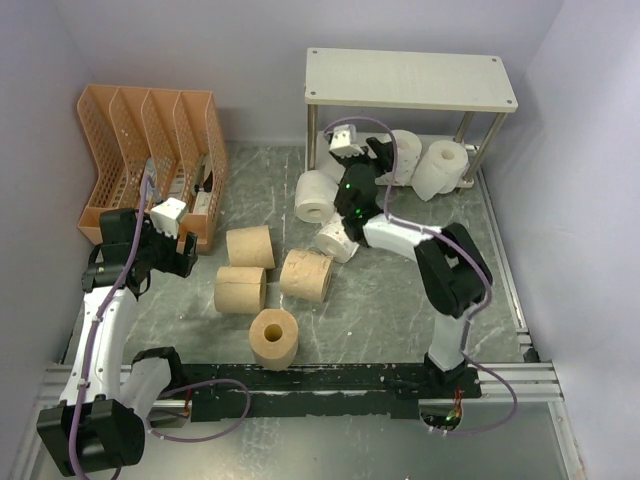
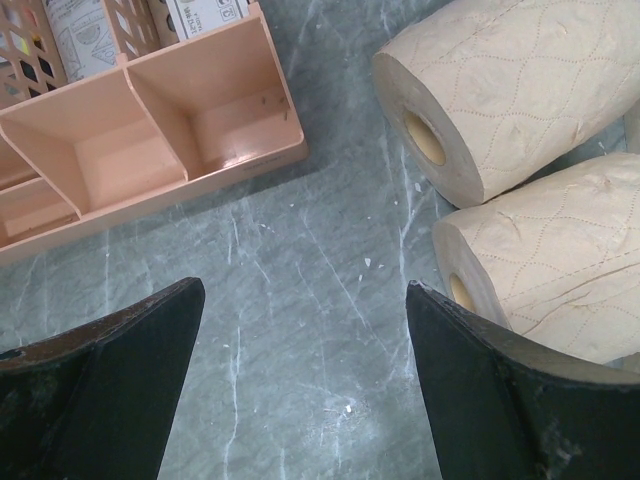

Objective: Place and organize the paper towels onto the shelf

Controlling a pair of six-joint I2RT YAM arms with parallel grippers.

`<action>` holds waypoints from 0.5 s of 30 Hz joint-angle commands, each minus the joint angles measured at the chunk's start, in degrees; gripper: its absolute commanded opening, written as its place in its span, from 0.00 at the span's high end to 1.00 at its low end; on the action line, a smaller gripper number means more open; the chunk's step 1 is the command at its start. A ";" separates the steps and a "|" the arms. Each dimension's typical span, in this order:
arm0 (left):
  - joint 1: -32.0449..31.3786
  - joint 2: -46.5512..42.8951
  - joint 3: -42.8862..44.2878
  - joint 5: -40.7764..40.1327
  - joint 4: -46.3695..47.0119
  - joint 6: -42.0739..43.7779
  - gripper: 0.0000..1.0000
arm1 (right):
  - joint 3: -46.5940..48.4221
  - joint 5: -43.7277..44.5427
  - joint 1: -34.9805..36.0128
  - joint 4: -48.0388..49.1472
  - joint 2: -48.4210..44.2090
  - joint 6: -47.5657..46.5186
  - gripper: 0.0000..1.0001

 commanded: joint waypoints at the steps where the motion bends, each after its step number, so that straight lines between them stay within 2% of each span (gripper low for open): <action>1: 0.38 -0.17 0.23 -0.20 1.26 0.01 0.06 | -6.45 8.60 10.75 9.09 -10.53 -0.72 0.28; 3: 0.37 -0.20 0.22 -0.22 1.12 0.10 0.06 | -10.62 12.90 16.27 0.96 -15.82 7.60 0.27; 4: 0.39 -0.08 0.21 -0.11 1.13 0.29 0.06 | -11.85 12.40 18.72 -8.72 -19.11 16.57 0.27; 5: 0.39 0.05 0.18 0.06 1.01 0.46 0.06 | -13.63 10.08 20.08 -21.65 -22.23 28.36 0.28; 6: 0.39 0.28 0.19 0.12 0.85 0.66 0.06 | -14.05 3.77 20.34 -34.77 -25.12 41.87 0.29; 8: 0.38 0.82 0.46 0.10 0.35 0.93 0.06 | -18.39 -2.90 19.86 -45.25 -29.56 56.86 0.32; 10: 0.31 1.07 0.56 0.23 0.29 0.97 0.06 | -22.60 -6.79 20.58 -47.67 -31.61 60.01 0.35; 15: 0.19 1.07 0.47 0.69 0.29 1.23 0.06 | -22.73 -4.24 22.26 -56.09 -28.05 59.12 0.39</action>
